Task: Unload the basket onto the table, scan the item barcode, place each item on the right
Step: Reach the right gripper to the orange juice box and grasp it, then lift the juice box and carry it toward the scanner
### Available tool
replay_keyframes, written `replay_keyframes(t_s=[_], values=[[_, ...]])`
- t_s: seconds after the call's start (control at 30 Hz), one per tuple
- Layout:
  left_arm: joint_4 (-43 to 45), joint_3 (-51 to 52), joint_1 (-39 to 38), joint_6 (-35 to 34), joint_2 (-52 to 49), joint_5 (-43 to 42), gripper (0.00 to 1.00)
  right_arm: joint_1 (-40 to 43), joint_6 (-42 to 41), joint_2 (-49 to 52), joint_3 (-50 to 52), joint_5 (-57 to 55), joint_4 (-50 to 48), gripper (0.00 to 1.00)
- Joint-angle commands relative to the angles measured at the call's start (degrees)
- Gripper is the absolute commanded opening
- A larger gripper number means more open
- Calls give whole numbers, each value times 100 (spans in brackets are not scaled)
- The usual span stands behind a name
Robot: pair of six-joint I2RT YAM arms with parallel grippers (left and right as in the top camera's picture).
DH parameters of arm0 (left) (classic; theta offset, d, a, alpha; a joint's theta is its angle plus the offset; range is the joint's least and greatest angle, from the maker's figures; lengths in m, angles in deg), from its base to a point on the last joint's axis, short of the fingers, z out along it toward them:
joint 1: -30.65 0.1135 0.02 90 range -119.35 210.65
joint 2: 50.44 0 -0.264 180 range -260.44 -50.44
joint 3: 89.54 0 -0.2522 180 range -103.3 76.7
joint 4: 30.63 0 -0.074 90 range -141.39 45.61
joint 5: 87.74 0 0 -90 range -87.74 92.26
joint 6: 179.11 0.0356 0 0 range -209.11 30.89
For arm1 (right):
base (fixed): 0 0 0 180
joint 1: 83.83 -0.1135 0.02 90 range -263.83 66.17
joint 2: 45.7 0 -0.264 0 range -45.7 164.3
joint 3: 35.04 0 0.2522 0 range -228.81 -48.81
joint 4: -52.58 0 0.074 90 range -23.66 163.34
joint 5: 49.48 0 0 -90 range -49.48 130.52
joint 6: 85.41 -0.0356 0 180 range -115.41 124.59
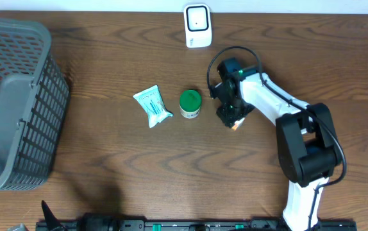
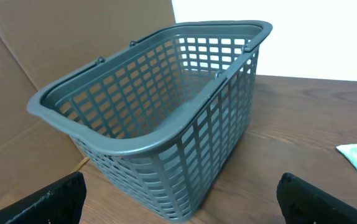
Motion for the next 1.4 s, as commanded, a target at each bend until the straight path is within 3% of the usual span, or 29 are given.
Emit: replay_keyframes(t_s=[0.0, 0.07, 0.17, 0.23, 0.3, 0.33, 0.83, 1.03, 1.23, 1.37], values=[[9, 13, -105, -52, 28, 72, 98, 9, -9, 13, 656, -660, -404, 42], [11, 13, -114, -52, 28, 72, 98, 9, -33, 13, 791, -645, -474, 27], [9, 13, -114, -52, 28, 72, 98, 2, -118, 13, 745, -492, -503, 25], [9, 13, -114, -52, 28, 72, 98, 2, -118, 13, 691, -391, -511, 32], [9, 13, -114, -52, 28, 72, 98, 2, -120, 13, 623, -345, -476, 53], [9, 13, -114, -52, 28, 72, 98, 2, -120, 13, 577, -306, -442, 99], [-55, 13, -114, -52, 28, 74, 98, 9, -721, -50, 437, -306, -140, 99], [-55, 13, -114, -52, 28, 72, 98, 9, -870, -50, 437, -487, -492, 51], [-55, 13, -114, -52, 28, 72, 98, 9, -866, -50, 435, -575, -835, 39], [-57, 13, -114, -52, 28, 72, 97, -2, -866, -50, 435, -570, -1349, 23]])
